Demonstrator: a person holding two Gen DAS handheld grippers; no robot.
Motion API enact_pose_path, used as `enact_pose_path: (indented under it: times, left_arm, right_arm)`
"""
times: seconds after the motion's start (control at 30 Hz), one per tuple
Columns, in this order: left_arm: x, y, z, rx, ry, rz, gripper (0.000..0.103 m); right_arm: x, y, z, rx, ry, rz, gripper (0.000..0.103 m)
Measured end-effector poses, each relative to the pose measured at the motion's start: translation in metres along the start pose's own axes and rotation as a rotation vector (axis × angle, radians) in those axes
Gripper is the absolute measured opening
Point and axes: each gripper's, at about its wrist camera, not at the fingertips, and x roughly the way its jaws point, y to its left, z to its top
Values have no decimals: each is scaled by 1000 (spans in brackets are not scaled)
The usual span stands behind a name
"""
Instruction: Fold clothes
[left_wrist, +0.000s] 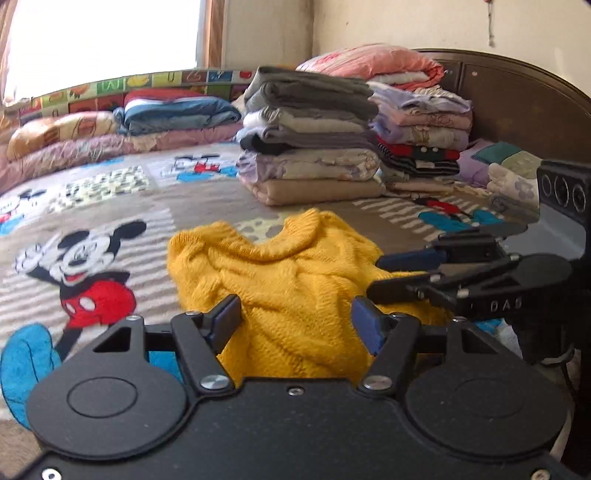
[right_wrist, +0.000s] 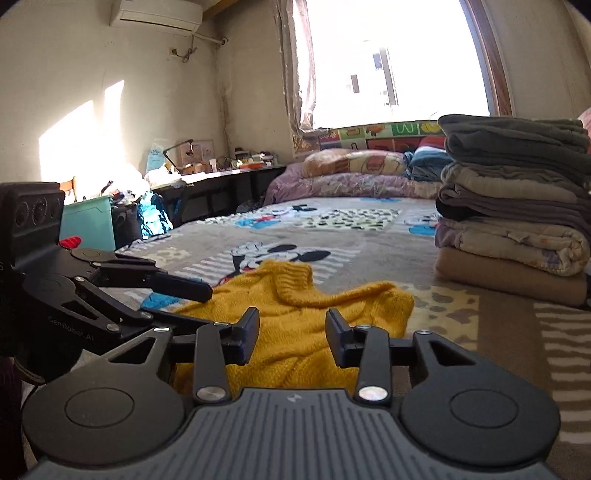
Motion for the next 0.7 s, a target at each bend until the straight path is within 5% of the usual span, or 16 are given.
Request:
enact_pose_path:
  times: [0.3,0.57,0.7]
  left_arm:
    - [8,2,-13,-24,3,28,70]
    - [-38,-26,-5,35,-110,55,61]
    - [-15,-22,-16,6,-17,55,61]
  right_arm:
    - [0,1,-19,29,-4,-12,41]
    - [-28,21,-17,-3,-76,-39,41]
    - [-35,27,-18,-5,-91,-48,40]
